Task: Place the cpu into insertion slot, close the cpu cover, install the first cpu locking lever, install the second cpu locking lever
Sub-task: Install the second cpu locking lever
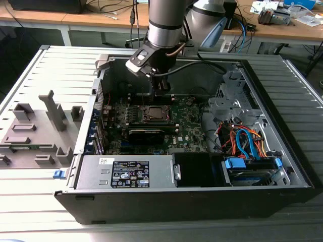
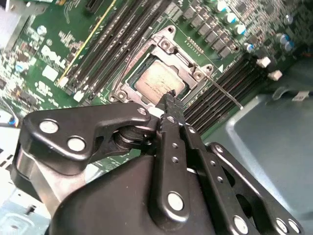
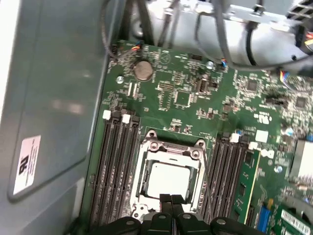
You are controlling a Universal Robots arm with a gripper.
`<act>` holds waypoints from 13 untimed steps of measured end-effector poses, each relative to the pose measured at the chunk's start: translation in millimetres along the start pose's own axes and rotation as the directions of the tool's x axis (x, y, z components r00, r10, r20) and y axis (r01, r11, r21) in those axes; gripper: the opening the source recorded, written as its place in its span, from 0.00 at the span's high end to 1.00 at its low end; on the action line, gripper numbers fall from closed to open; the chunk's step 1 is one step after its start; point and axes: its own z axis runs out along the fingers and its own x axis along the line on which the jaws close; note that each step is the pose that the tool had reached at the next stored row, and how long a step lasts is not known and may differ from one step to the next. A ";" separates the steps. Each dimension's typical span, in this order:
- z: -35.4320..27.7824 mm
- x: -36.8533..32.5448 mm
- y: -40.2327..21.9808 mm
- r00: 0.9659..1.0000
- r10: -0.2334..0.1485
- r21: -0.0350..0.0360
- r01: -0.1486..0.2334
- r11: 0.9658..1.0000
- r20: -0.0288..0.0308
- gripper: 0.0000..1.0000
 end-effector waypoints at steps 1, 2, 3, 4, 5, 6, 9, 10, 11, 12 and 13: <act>0.1 0.0 0.0 1.000 -0.020 -0.001 0.020 1.000 0.001 0.89; 0.2 0.0 0.0 0.999 -0.038 -0.001 0.038 0.999 0.002 0.89; 0.2 0.0 0.0 0.997 -0.071 -0.002 0.071 0.997 0.003 0.89; 0.2 0.0 0.0 0.992 -0.123 -0.004 0.123 0.992 0.005 0.89; 0.3 0.1 0.1 0.984 -0.178 -0.006 0.178 0.984 0.006 0.89; 0.2 0.0 0.0 0.980 -0.200 -0.007 0.200 0.980 0.006 0.89; 0.2 0.0 0.0 0.968 -0.253 -0.008 0.253 0.968 0.008 0.89; 0.2 0.0 0.0 0.961 -0.277 -0.009 0.277 0.961 0.010 0.89; 0.2 0.0 0.0 0.956 -0.293 -0.009 0.293 0.956 0.011 0.89; 0.2 0.0 0.0 0.948 -0.318 -0.009 0.318 0.948 0.012 0.89; 0.3 0.0 0.0 0.942 -0.334 -0.010 0.334 0.942 0.013 0.89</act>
